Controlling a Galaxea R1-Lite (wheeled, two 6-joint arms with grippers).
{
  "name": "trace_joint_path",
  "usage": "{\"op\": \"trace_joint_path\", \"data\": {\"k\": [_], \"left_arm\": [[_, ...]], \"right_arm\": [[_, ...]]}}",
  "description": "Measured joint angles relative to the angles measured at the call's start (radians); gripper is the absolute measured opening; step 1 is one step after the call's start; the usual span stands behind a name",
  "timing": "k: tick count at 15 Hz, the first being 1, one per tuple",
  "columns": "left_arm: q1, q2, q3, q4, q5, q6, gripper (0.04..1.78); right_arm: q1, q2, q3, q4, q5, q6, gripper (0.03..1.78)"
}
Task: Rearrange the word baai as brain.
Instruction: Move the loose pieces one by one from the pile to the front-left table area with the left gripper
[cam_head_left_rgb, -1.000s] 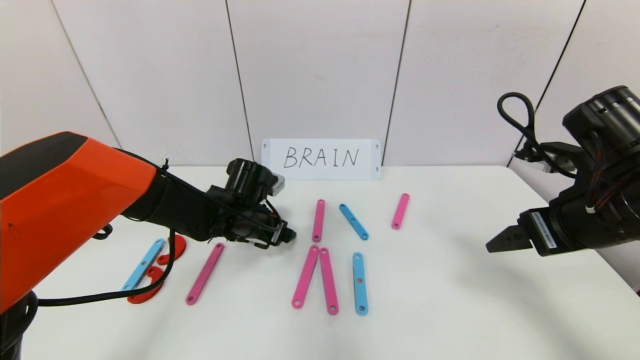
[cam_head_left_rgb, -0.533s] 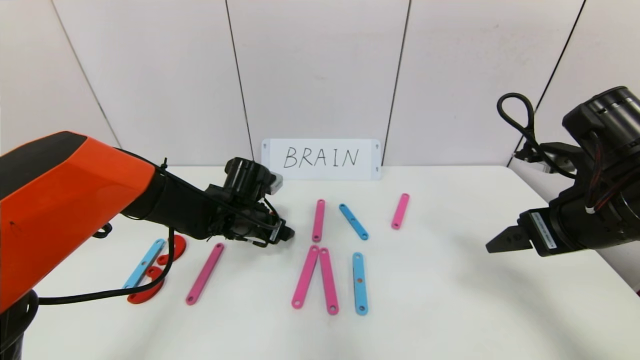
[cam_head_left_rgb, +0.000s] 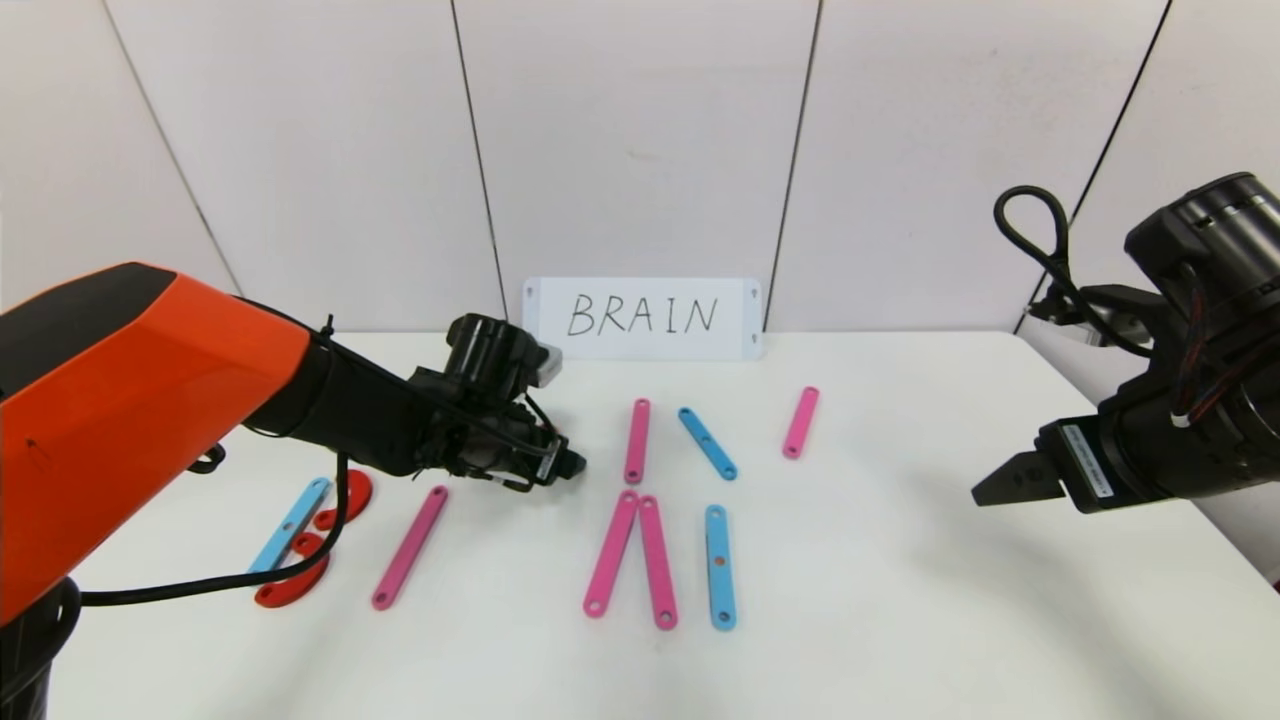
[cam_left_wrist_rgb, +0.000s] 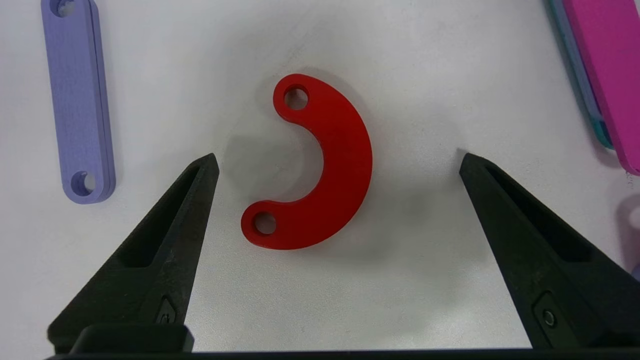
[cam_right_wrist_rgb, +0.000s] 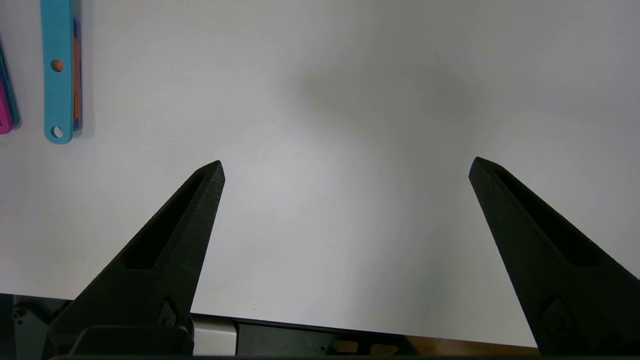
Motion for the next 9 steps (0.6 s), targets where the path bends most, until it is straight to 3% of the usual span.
{"op": "trace_joint_path", "data": {"k": [3,5,7,9], "left_arm": [[-0.001,0.007,0.000,0.000,-0.001,0.001,1.64],[-0.001,0.007,0.000,0.000,0.000,0.000,1.49],[-0.001,0.007,0.000,0.000,0.000,0.000,1.23],[-0.001,0.007,0.000,0.001,0.000,0.000,0.86]], "right_arm": [[0.000,-0.001,0.000,0.000,0.000,0.000,1.71],[0.000,-0.001,0.000,0.000,0.000,0.000,1.71],[0.000,-0.003,0.000,0.000,0.000,0.000,1.71],[-0.001,-0.003,0.000,0.000,-0.001,0.000,1.71]]}}
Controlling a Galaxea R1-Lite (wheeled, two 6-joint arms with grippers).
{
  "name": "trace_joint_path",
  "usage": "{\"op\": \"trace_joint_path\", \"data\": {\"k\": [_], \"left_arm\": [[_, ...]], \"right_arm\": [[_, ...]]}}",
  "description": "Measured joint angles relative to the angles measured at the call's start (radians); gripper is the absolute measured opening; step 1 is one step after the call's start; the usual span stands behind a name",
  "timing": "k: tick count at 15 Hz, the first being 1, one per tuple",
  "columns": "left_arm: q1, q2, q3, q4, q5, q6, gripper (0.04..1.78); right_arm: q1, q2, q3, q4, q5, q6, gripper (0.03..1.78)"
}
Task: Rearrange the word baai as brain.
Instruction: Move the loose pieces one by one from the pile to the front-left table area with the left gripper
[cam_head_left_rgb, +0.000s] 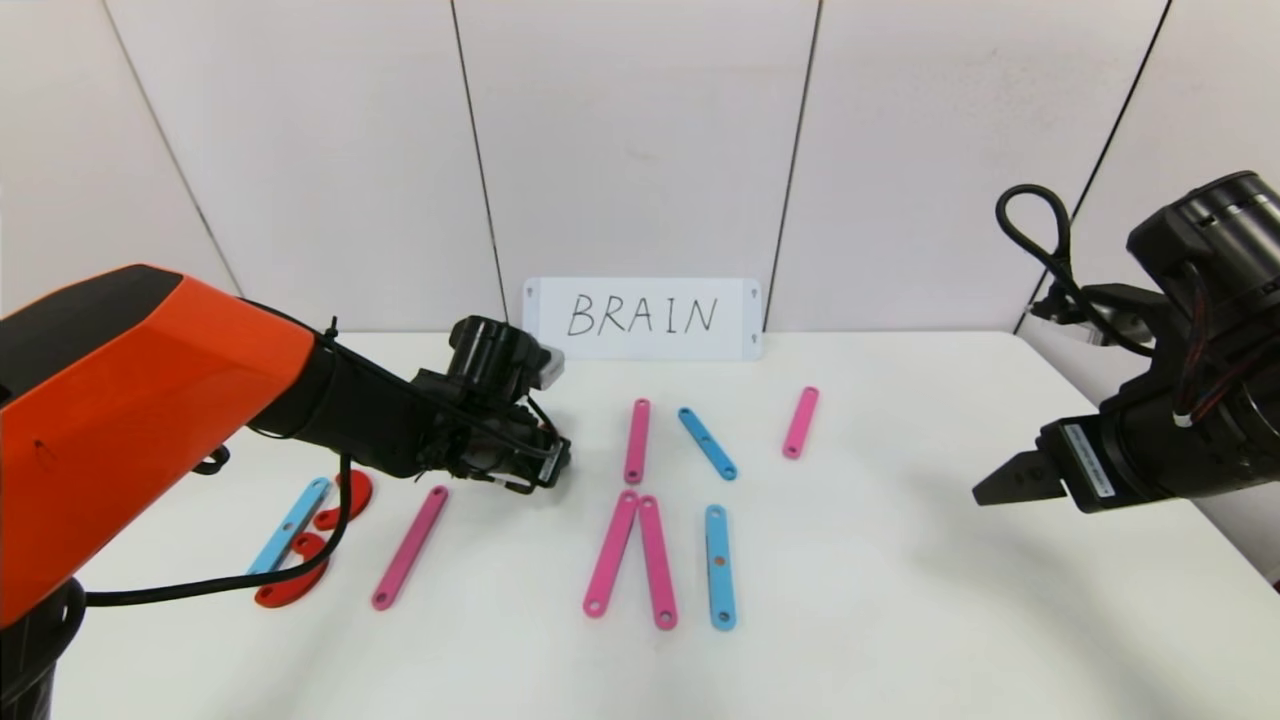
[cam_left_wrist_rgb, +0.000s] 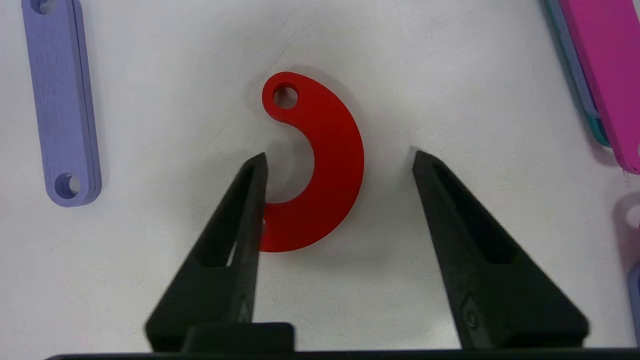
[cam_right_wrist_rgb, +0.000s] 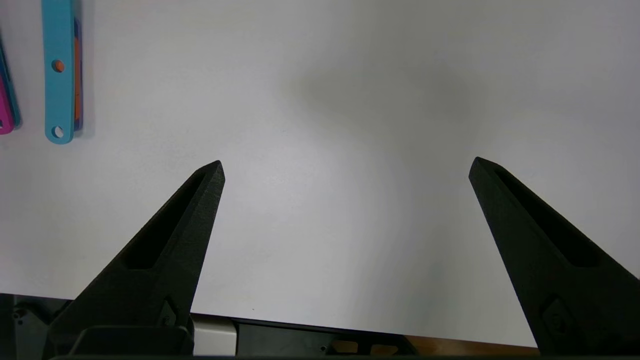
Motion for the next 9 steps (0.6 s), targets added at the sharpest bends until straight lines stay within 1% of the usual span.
{"op": "trace_joint_path", "data": {"k": [2,3,4,9], "left_arm": [[0.000,0.000,0.000,0.000,0.000,0.000,0.52],[0.000,0.000,0.000,0.000,0.000,0.000,0.39],[-0.001,0.000,0.000,0.000,0.001,-0.001,0.31],[-0.001,-0.001,-0.013,0.011,0.005,-0.010,0.29]], "right_arm": [[0.000,0.000,0.000,0.000,0.000,0.000,1.71],[0.000,0.000,0.000,-0.001,0.000,0.000,1.71],[0.000,0.000,0.000,-0.001,-0.001,0.000,1.71],[0.000,0.001,0.000,0.000,0.000,0.000,1.71]]}}
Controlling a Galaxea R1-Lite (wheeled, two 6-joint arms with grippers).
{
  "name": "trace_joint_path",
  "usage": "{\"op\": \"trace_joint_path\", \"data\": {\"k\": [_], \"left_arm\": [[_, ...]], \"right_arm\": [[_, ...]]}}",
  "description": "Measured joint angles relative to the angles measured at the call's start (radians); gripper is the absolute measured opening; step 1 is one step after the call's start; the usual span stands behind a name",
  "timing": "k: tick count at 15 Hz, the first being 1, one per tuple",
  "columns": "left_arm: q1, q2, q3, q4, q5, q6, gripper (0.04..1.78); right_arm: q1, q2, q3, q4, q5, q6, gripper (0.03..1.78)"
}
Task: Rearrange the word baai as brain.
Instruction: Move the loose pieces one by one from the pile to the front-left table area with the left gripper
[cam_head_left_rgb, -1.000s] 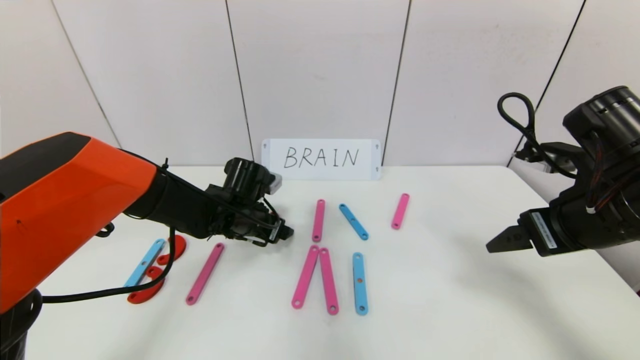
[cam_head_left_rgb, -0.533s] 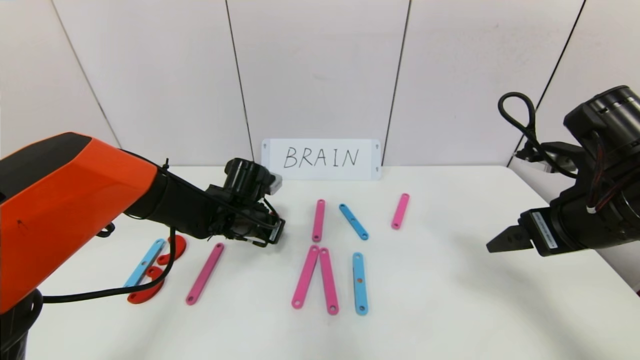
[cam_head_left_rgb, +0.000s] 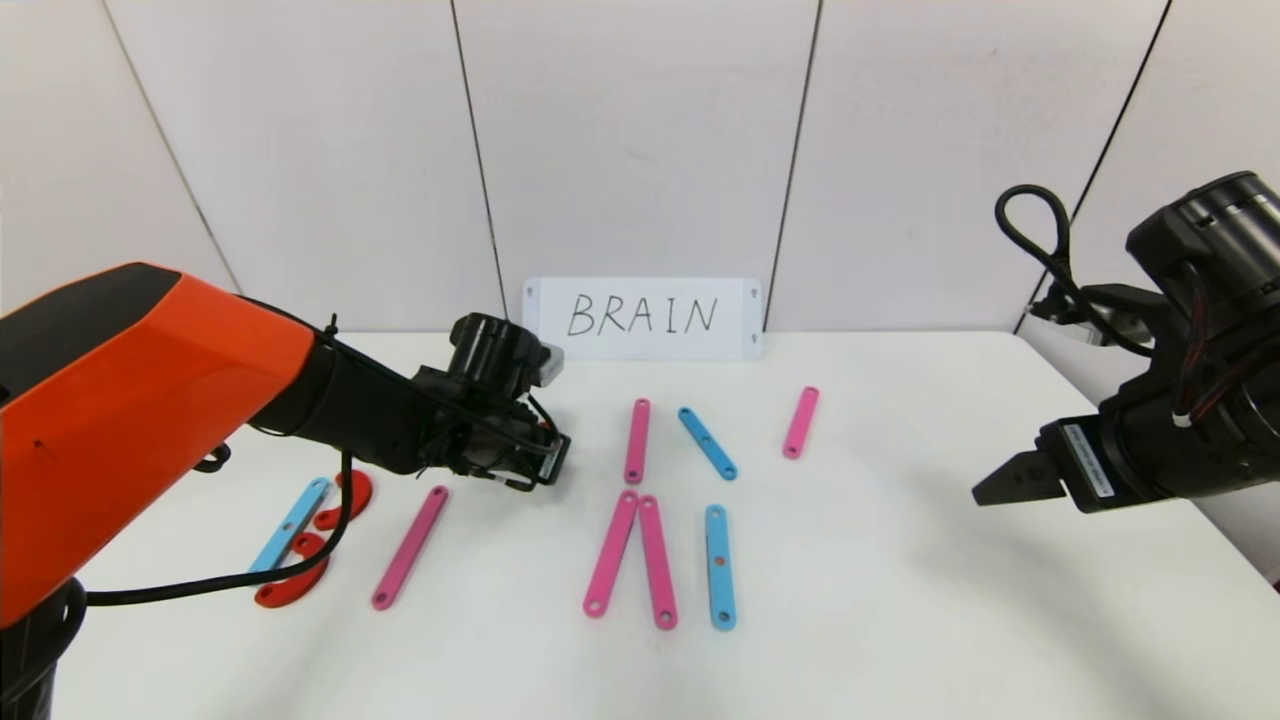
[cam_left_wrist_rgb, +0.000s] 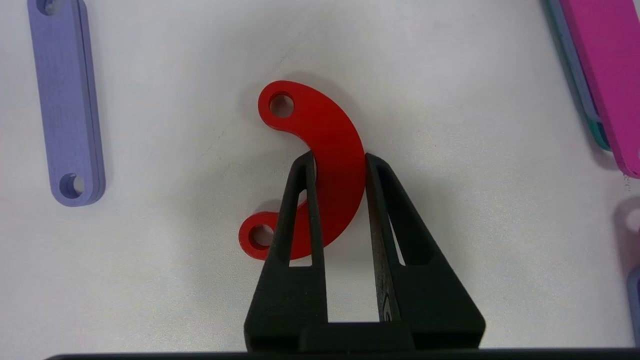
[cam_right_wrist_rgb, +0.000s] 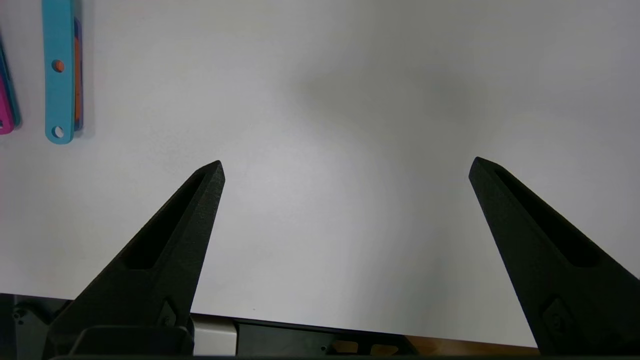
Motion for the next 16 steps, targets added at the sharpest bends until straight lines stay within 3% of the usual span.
{"op": "trace_joint_path", "data": {"k": [5,10,16], "left_arm": [[0.000,-0.017,-0.016,0.073,0.039,-0.026,0.29],[-0.010,-0.054,-0.017,0.163,0.148,-0.200,0.29],[-0.049,-0.093,-0.010,0.280,0.166,-0.369,0.29]], "right_arm": [[0.001,0.002,0.000,0.000,0.000,0.000,1.71],[0.013,-0.004,0.004,0.001,0.000,0.000,1.71],[0.033,-0.040,0.015,0.001,0.000,-0.001,1.71]]}}
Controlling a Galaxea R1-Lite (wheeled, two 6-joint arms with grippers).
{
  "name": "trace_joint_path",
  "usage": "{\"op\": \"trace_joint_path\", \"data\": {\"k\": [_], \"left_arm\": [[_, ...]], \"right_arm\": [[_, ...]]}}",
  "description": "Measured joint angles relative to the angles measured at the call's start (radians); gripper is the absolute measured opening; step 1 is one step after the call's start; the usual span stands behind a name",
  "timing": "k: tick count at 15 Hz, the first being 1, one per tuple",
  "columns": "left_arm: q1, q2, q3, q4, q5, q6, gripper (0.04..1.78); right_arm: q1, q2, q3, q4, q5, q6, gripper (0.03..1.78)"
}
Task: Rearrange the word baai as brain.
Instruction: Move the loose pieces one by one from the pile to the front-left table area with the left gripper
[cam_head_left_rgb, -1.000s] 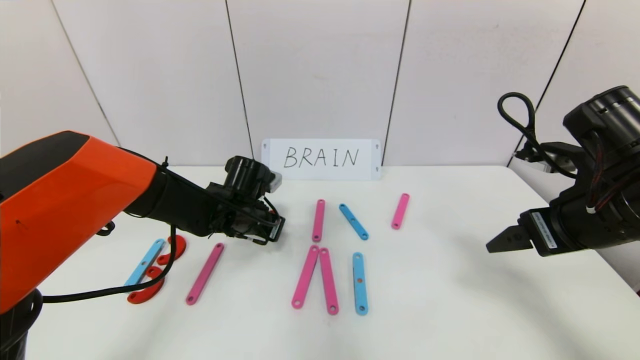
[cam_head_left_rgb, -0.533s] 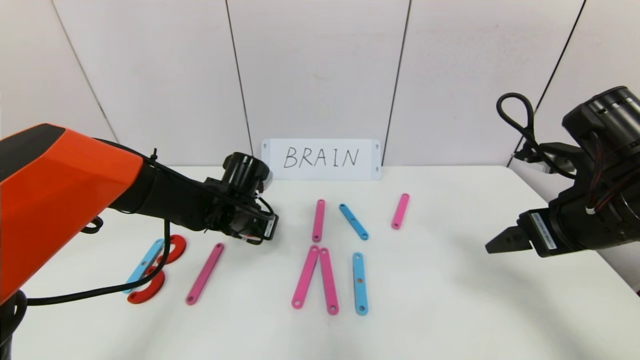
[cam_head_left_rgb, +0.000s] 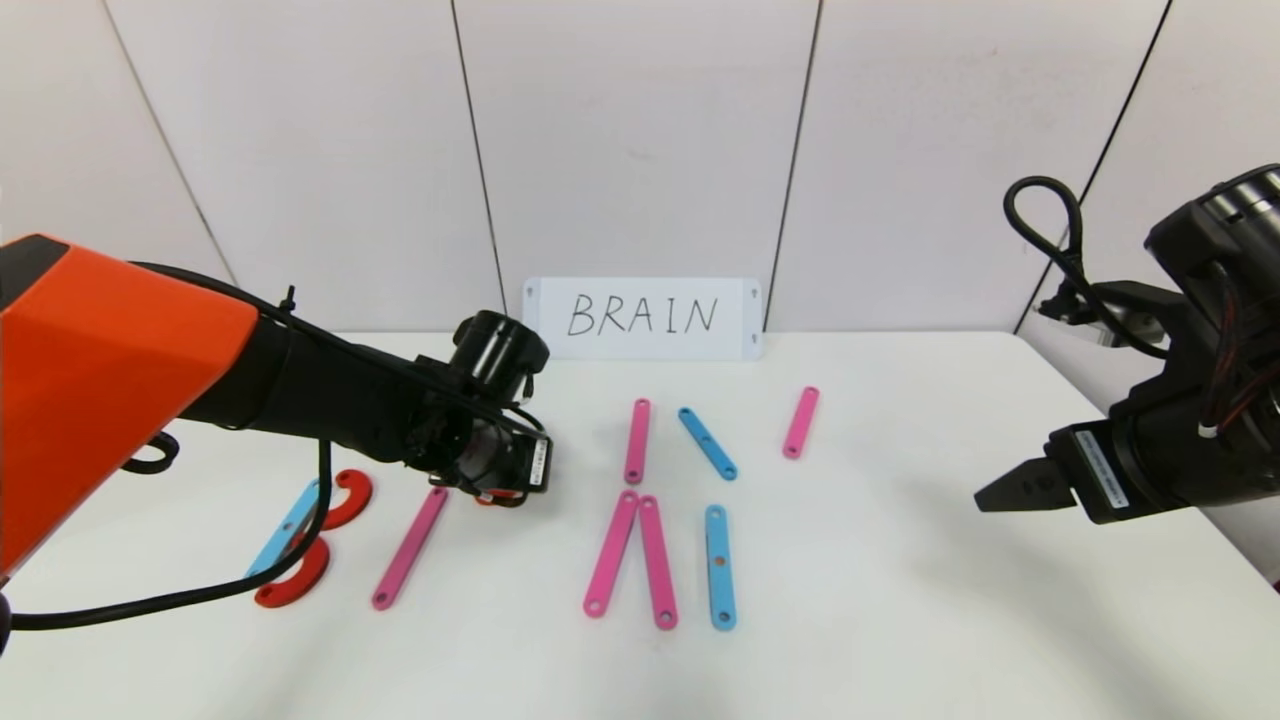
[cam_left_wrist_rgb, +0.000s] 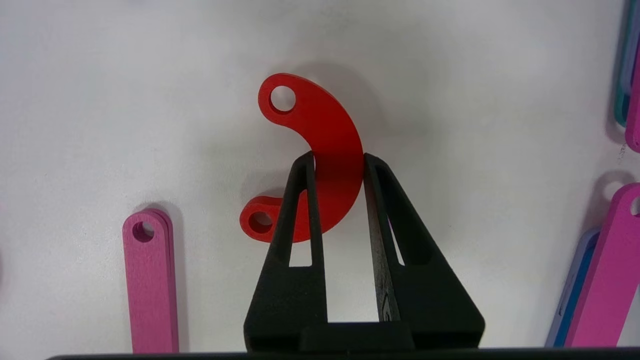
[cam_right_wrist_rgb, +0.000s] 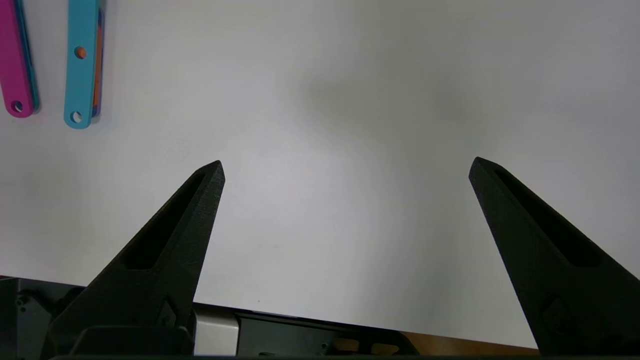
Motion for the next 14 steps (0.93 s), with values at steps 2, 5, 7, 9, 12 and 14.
{"op": "trace_joint_path", "data": {"k": [2,5,7,9,12,14], "left_arm": [[-0.007,-0.015,-0.002,0.032,0.011,-0.003,0.29],[-0.020,-0.036,-0.004,0.069,0.060,-0.003,0.29],[-0.033,-0.053,-0.001,0.097,0.082,-0.006,0.29],[-0.049,-0.073,0.000,0.151,0.086,-0.034,0.29],[-0.061,-0.093,0.006,0.187,0.085,-0.095,0.29],[-0.069,-0.101,0.016,0.190,0.085,-0.112,0.29]], "right_arm": [[0.004,-0.006,0.001,0.001,-0.001,0.000,1.71],[0.007,-0.008,0.001,0.000,-0.001,0.000,1.71],[0.008,-0.009,0.003,-0.001,-0.001,0.000,1.71],[0.009,-0.012,0.004,-0.001,0.000,0.000,1.71],[0.018,-0.020,0.007,0.000,-0.001,0.000,1.71],[0.022,-0.029,0.009,0.000,0.000,0.000,1.71]]}}
